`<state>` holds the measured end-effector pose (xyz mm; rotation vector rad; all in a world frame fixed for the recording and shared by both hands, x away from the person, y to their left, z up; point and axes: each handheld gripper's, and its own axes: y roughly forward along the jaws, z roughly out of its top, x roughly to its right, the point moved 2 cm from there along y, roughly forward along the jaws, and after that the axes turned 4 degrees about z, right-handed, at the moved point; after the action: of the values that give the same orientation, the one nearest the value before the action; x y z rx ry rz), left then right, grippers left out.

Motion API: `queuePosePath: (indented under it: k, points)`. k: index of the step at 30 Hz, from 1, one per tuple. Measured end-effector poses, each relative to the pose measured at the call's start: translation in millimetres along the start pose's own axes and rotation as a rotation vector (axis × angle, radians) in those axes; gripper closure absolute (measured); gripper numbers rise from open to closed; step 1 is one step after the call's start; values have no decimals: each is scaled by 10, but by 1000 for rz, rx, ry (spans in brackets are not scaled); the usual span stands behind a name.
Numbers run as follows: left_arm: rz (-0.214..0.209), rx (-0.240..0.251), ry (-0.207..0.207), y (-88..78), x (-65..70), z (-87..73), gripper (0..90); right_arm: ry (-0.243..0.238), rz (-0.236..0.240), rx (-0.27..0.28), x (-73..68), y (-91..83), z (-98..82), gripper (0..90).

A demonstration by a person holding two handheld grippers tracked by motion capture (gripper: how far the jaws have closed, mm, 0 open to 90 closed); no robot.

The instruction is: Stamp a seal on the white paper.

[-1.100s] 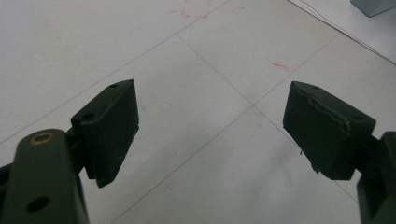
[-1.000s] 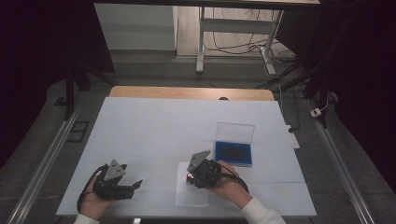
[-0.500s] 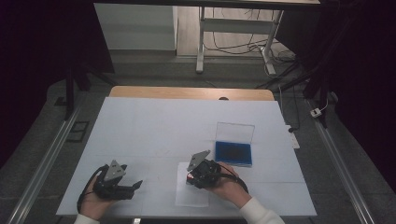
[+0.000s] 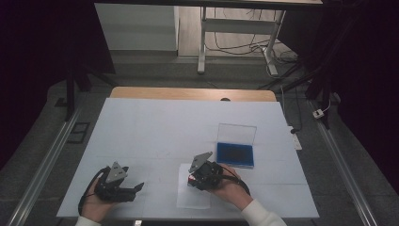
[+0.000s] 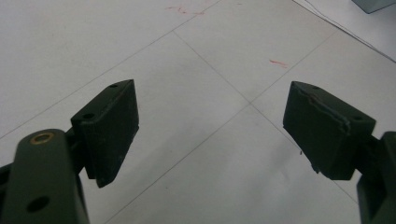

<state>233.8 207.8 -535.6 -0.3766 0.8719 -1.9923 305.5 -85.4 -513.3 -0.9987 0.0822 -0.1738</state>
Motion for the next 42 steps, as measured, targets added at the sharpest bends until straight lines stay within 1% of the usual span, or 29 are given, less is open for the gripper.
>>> queuePosePath:
  k: [4,5,6,7,8,9,11,15,17,21,24,29,32,34,35,36,38,42]
  points:
    - [-1,-1,0,1,-1,-1,185,3,1,3,-2,2,-2,703]
    - [-1,-2,0,2,-1,-1,184,13,0,2,-11,2,0,702]
    - [-1,-2,1,3,-1,-2,185,-1,1,4,0,2,-3,702]
    - [-1,-4,2,3,-1,-3,185,12,1,1,-9,0,-1,702]
    - [-1,-5,2,4,-2,-3,185,1,1,4,-1,2,-3,702]
    - [-1,-6,3,5,-3,-3,185,12,3,3,-5,0,-2,701]
    - [-2,-5,2,4,-5,-4,185,13,4,3,-6,-2,-5,701]
    - [-3,-10,-1,9,-16,-11,185,3,-4,6,-16,-3,-8,699]
    - [-5,-14,0,16,-16,-14,184,9,-4,9,-19,-4,-9,699]
    - [-5,-17,1,17,-19,-15,184,-3,-8,16,-16,-10,-12,696]
    - [-4,-20,0,17,-28,-18,184,0,-3,40,-14,-42,-13,693]
    - [-5,-21,1,15,-30,-19,183,1,-1,40,-1,-43,-11,689]
    - [-7,-21,1,14,-36,-21,184,13,3,39,1,-48,-10,687]
    - [-6,-22,-1,14,-39,-23,183,3,-3,41,-1,-52,-8,687]
    - [-8,-22,0,13,-37,-24,183,9,-2,42,-6,-64,-7,687]
    - [-11,-21,2,12,-36,-25,183,11,4,59,-3,-92,-5,688]
    - [-11,-23,2,10,-35,-26,183,18,-6,99,1,-152,7,688]
    - [-13,-21,2,11,-37,-27,183,21,-17,155,15,-289,30,687]
